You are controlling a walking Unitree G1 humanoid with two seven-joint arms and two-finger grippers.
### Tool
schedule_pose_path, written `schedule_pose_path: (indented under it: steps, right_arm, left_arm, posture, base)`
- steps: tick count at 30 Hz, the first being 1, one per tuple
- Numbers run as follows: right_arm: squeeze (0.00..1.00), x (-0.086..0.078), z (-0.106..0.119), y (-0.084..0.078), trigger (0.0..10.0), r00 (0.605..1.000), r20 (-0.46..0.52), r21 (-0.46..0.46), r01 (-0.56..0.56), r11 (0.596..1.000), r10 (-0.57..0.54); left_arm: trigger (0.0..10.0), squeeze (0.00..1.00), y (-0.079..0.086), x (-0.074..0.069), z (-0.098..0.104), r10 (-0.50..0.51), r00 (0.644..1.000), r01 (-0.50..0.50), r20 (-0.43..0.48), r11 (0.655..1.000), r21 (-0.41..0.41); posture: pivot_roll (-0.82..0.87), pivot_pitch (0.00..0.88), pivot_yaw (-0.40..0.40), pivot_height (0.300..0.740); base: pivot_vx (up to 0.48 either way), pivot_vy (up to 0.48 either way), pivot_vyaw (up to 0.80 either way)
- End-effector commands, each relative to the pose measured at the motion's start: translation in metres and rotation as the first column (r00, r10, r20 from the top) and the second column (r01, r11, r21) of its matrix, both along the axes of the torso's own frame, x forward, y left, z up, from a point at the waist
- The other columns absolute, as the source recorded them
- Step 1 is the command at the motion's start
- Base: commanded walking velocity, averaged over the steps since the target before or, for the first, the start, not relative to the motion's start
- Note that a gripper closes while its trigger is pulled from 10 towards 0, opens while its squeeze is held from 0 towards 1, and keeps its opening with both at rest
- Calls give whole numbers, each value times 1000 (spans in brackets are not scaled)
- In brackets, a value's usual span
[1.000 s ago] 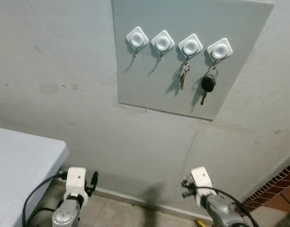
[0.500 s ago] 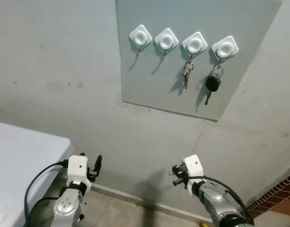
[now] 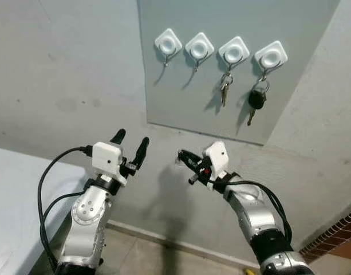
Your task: Hang keys on a hook
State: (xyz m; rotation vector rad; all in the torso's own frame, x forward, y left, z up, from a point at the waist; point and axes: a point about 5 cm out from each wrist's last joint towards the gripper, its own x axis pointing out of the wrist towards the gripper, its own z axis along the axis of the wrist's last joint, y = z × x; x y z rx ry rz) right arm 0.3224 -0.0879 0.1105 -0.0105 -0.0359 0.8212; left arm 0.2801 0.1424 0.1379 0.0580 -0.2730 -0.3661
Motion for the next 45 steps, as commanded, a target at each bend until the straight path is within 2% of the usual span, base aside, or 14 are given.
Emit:
schedule_pose_path:
  steps: [1, 5, 7, 9, 19, 23, 30, 33, 45]
  right_arm:
    - [0, 1, 14, 4, 10000, 999, 39, 21, -30, 999, 29]
    - [0, 2, 41, 5, 10000, 995, 88, 76, -61, 995, 55]
    - [0, 2, 44, 5, 10000, 994, 91, 86, -66, 994, 58]
    - [0, 3, 63, 1, 10000, 992, 107, 135, -81, 988, 67]
    - [0, 1, 75, -2, 10000, 991, 114, 143, -85, 986, 69]
    - [0, 5, 107, -10, 10000, 981, 193, 169, -68, 983, 34]
    - [0, 6, 122, -13, 10000, 975, 221, 187, -70, 980, 27]
    - [0, 7, 126, -14, 10000, 974, 227, 193, -61, 979, 16]
    - [0, 8, 146, -14, 10000, 968, 249, 263, -65, 963, -3]
  left_arm:
    - [10000, 0, -2, -3, 9, -33, 999, 32, 20, 999, 17]
    - [10000, 0, 1, -8, 25, -42, 998, 41, 45, 999, 16]
    - [10000, 0, 1, -8, 28, -43, 998, 42, 51, 999, 17]
    - [10000, 0, 1, -10, 42, -50, 997, 51, 63, 998, -21]
    - [10000, 0, 1, -12, 50, -57, 997, 58, 54, 998, -20]
    - [10000, 0, 0, -10, 77, -87, 989, 94, 118, 994, -54]
    - [10000, 0, 0, -9, 94, -94, 985, 103, 144, 993, -53]
    - [10000, 0, -2, -9, 98, -105, 982, 110, 154, 994, -26]
    - [10000, 0, -20, -14, 112, -171, 966, 175, 194, 985, -1]
  posture:
    - [-62, 0, -25, 732]
    - [-57, 0, -30, 732]
    - [-57, 0, -30, 732]
    - [-51, 0, -35, 732]
    - [-50, 0, -40, 732]
    - [-55, 0, -45, 732]
    - [-55, 0, -47, 732]
    - [-53, 0, -49, 732]
    - [-54, 0, -50, 732]
  base:
    - [0, 0, 0]
    - [0, 0, 0]
    - [0, 0, 0]
    - [0, 0, 0]
    - [0, 0, 0]
    - [0, 0, 0]
    - [0, 0, 0]
    - [0, 0, 0]
    - [0, 0, 0]
